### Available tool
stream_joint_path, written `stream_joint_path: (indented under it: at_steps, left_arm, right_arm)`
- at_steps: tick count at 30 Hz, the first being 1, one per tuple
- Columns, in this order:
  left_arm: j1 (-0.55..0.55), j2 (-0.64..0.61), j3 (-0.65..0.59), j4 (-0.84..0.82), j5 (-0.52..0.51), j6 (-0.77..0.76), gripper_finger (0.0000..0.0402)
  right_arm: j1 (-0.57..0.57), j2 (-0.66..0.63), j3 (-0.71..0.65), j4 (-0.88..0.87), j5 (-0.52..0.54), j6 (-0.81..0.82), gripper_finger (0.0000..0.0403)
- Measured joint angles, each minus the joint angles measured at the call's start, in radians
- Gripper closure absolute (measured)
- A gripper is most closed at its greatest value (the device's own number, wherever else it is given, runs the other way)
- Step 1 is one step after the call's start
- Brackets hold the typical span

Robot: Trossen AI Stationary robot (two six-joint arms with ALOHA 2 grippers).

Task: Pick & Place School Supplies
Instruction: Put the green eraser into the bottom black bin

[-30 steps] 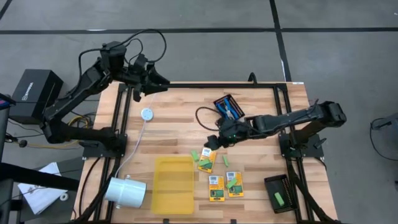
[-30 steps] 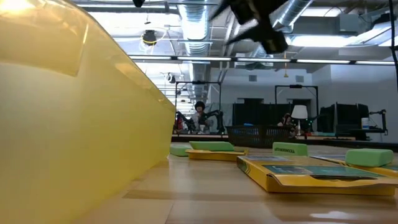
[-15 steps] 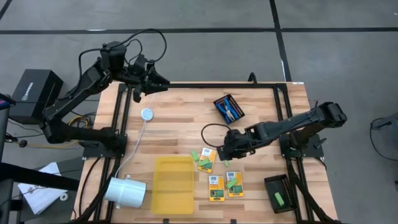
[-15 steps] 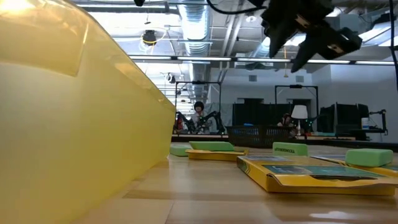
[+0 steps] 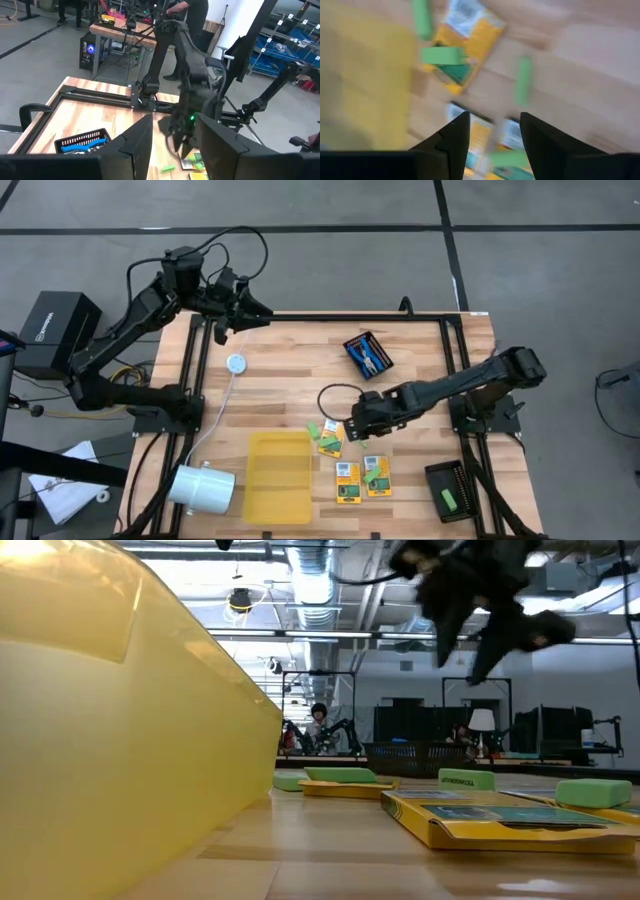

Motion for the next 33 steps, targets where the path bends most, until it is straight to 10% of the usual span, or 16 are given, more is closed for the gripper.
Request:
stream_joint_path:
  at_steps: [33]
  left_arm:
    - [-0.003, 0.009, 0.000, -0.007, 0.012, -0.006, 0.0259]
  right_arm:
    - [-0.073, 0.172, -0.004, 0.020, -0.074, -0.137, 0.0246]
